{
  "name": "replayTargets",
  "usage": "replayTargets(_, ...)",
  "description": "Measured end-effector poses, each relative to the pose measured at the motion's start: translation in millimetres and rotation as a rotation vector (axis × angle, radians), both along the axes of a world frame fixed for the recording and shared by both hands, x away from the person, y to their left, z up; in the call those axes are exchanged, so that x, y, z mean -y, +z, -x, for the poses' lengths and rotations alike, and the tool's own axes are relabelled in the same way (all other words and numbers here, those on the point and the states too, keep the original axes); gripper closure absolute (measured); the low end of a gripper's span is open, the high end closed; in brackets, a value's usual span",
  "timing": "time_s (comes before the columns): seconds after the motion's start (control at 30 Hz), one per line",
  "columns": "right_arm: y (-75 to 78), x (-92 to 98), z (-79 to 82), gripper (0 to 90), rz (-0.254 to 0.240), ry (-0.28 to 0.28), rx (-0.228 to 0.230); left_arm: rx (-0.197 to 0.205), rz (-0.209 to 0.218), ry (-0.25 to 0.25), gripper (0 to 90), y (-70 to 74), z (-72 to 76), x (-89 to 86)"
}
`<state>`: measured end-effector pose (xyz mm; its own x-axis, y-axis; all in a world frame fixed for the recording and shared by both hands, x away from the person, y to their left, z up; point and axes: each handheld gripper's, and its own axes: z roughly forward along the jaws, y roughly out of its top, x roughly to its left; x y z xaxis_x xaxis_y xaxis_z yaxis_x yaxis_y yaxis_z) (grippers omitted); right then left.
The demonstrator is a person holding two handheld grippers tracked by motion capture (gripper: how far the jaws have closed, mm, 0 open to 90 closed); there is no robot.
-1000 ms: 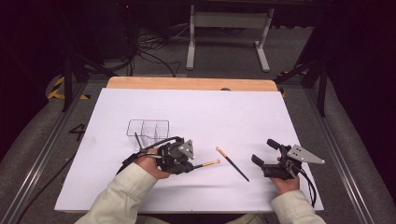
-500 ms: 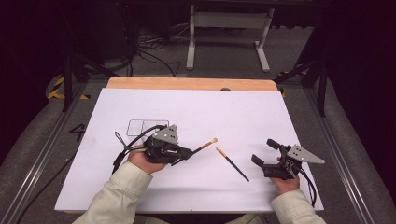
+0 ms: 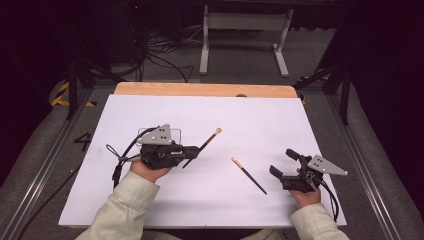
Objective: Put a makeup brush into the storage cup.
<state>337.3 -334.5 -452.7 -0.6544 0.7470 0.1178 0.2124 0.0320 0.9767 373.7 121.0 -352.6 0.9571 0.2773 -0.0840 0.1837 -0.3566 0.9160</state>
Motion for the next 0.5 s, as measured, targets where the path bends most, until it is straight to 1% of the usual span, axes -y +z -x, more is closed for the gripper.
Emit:
replayTargets(0.03, 0.0, 0.1, 0.0, 2.8, 0.001, 0.002, 0.0, 0.004, 0.014, 0.006, 83.0, -0.3, 0.0, -1.7)
replayTargets(0.07, -0.1, 0.0, 0.0, 2.8, -0.001, 0.001, 0.001, 0.004, 0.014, 0.006, 83.0, -0.3, 0.0, -1.7)
replayTargets(0.1, 0.0, -0.1, 0.0, 2.8, -0.001, 0.0, 0.0, 0.001, 0.034, 0.007, 83.0, -0.6, -0.7, -4.3)
replayTargets(0.13, 0.0, -0.1, 0.0, 2.8, -0.001, 0.0, 0.0, 0.001, 0.044, 0.01, 83.0, -0.5, -0.9, -6.0)
replayTargets(0.23, -0.2, -0.4, -0.2, 2.7, 0.001, 0.0, 0.003, 0.036, 0.08, 0.038, 82.9, -1.3, 0.1, -10.9)
replayTargets(0.3, -0.1, -0.4, -0.1, 2.8, 0.0, 0.002, 0.0, 0.064, 0.097, 0.059, 83.0, -2.9, 0.8, -13.6)
replayTargets(0.33, -0.1, -0.4, -0.2, 2.8, 0.001, 0.001, 0.003, 0.088, 0.113, 0.072, 83.0, -4.2, 1.1, -16.1)
replayTargets(0.4, -0.1, -0.4, -0.3, 2.8, 0.001, 0.001, 0.003, 0.109, 0.131, 0.084, 82.9, -5.4, 0.2, -19.6)
replayTargets(0.5, -0.1, -0.3, -0.1, 2.7, -0.001, 0.001, 0.001, 0.104, 0.164, 0.104, 82.9, -6.7, -1.2, -25.4)
